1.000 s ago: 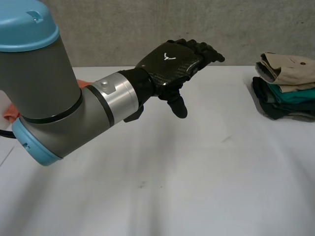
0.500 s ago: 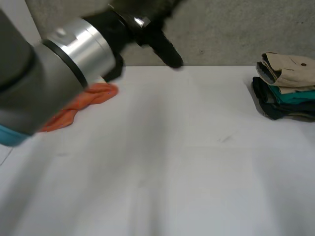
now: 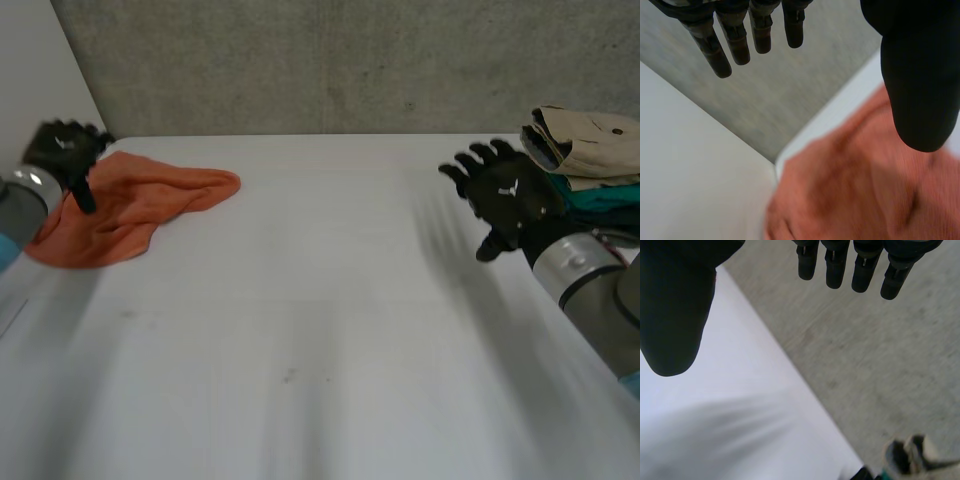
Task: Fold the laundry.
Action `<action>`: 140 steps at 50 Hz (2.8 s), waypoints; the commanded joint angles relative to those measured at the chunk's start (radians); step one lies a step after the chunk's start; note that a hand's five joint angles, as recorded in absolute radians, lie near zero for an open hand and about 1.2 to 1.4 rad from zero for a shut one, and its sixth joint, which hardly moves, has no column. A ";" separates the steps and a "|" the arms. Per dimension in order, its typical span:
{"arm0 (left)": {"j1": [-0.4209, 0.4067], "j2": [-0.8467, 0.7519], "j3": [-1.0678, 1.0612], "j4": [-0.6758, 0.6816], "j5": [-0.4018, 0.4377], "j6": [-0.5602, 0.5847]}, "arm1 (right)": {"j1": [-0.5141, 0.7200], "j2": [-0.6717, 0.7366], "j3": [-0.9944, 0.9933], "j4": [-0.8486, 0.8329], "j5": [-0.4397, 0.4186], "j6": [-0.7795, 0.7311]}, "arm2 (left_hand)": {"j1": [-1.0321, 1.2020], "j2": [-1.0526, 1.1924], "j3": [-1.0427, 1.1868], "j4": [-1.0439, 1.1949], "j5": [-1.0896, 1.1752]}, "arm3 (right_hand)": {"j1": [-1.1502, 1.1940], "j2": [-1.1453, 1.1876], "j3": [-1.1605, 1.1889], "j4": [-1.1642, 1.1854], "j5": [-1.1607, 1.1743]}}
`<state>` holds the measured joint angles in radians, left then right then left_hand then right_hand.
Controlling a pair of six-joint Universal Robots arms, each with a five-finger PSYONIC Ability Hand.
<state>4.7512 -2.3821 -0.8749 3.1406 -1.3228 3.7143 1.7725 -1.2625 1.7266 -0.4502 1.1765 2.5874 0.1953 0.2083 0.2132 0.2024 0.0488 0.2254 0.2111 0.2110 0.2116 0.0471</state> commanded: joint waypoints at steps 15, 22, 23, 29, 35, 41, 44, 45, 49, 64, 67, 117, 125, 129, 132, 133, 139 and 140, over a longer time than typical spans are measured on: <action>0.026 -0.344 0.277 0.130 0.127 -0.051 | -0.015 0.037 0.094 -0.031 0.023 -0.038 | 1.201 1.188 1.183 1.194 1.173 | -0.051 -0.037 -0.036 -0.037 -0.047; -0.068 -0.008 0.007 0.311 0.030 -0.256 | -0.013 0.037 0.102 -0.033 0.023 -0.036 | 1.201 1.188 1.183 1.194 1.173 | -0.051 -0.037 -0.036 -0.037 -0.047; -0.085 0.030 -0.024 0.332 0.034 -0.289 | -0.013 0.037 0.102 -0.033 0.023 -0.036 | 1.201 1.188 1.183 1.194 1.173 | -0.051 -0.037 -0.036 -0.037 -0.047; -0.255 0.317 -0.225 0.453 0.053 -0.525 | -0.016 0.023 0.097 -0.033 0.031 -0.032 | 1.201 1.188 1.183 1.194 1.173 | -0.051 -0.037 -0.036 -0.037 -0.047; -0.379 0.443 -0.283 0.501 0.045 -0.677 | -0.042 0.020 0.094 -0.032 0.069 -0.027 | 1.201 1.188 1.183 1.194 1.173 | -0.051 -0.037 -0.036 -0.037 -0.047; -0.494 0.359 -0.294 0.490 0.048 -0.706 | -0.059 0.014 0.093 -0.032 0.094 -0.021 | 1.201 1.188 1.183 1.194 1.173 | -0.051 -0.037 -0.036 -0.037 -0.047; -0.568 0.237 -0.286 0.460 0.044 -0.662 | -0.071 0.006 0.091 -0.031 0.103 -0.020 | 1.201 1.188 1.183 1.194 1.173 | -0.051 -0.037 -0.036 -0.037 -0.047; -0.577 0.209 -0.283 0.446 0.040 -0.642 | -0.073 0.005 0.090 -0.030 0.104 -0.018 | 1.201 1.188 1.183 1.194 1.173 | -0.051 -0.037 -0.036 -0.037 -0.047; -0.594 0.089 -0.259 0.346 0.022 -0.498 | -0.077 -0.006 0.084 -0.019 0.115 -0.006 | 1.201 1.188 1.183 1.194 1.173 | -0.051 -0.037 -0.036 -0.037 -0.047; -0.599 0.285 -0.361 0.162 -0.119 -0.471 | -0.064 -0.087 0.012 0.329 0.195 0.135 | 0.065 0.052 0.047 0.058 0.037 | -0.051 -0.037 -0.036 -0.037 -0.047; -0.593 0.369 -0.453 0.154 -0.144 -0.539 | -0.044 -0.084 -0.012 0.459 0.187 0.204 | 0.065 0.052 0.047 0.058 0.037 | -0.051 -0.037 -0.036 -0.037 -0.047; -0.623 0.121 -0.524 0.159 -0.345 -1.044 | 0.282 -0.081 -0.055 0.196 0.315 0.473 | 0.203 0.190 0.185 0.196 0.175 | 1.171 1.185 1.185 1.185 1.175; -0.671 0.043 -0.427 0.148 -0.351 -1.038 | 0.229 -0.178 -0.012 0.194 0.261 0.479 | 0.373 0.360 0.355 0.366 0.345 | 1.171 1.185 1.185 1.185 1.175; -0.685 0.034 -0.415 0.144 -0.360 -1.034 | 0.197 -0.201 -0.015 0.194 0.258 0.471 | 0.950 0.937 0.932 0.943 0.922 | 1.171 1.185 1.185 1.185 1.175; -0.683 0.058 -0.418 0.144 -0.398 -1.033 | 0.174 -0.215 -0.031 0.194 0.255 0.456 | 1.201 1.188 1.183 1.194 1.173 | 1.171 1.185 1.185 1.185 1.175; -0.680 0.075 -0.418 0.144 -0.415 -1.030 | 0.168 -0.218 -0.038 0.196 0.253 0.447 | 1.201 1.188 1.183 1.194 1.173 | 1.171 1.185 1.185 1.185 1.175; -0.631 0.294 -0.456 0.145 -0.464 -0.943 | 0.148 -0.245 -0.131 0.319 0.206 0.279 | 1.201 1.188 1.183 1.194 1.173 | 1.171 1.185 1.185 1.185 1.175; -0.610 0.354 -0.473 0.145 -0.461 -0.889 | 0.144 -0.248 -0.146 0.344 0.196 0.254 | 1.201 1.188 1.183 1.194 1.173 | 1.171 1.185 1.185 1.185 1.175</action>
<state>4.0790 -2.2465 -1.2995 3.2841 -1.7514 2.7055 1.9343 -1.4923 1.6640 -0.2248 1.4165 2.9887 1.1739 1.1937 1.1880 1.1964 0.9791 1.1246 1.1741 1.1894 1.1977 0.9973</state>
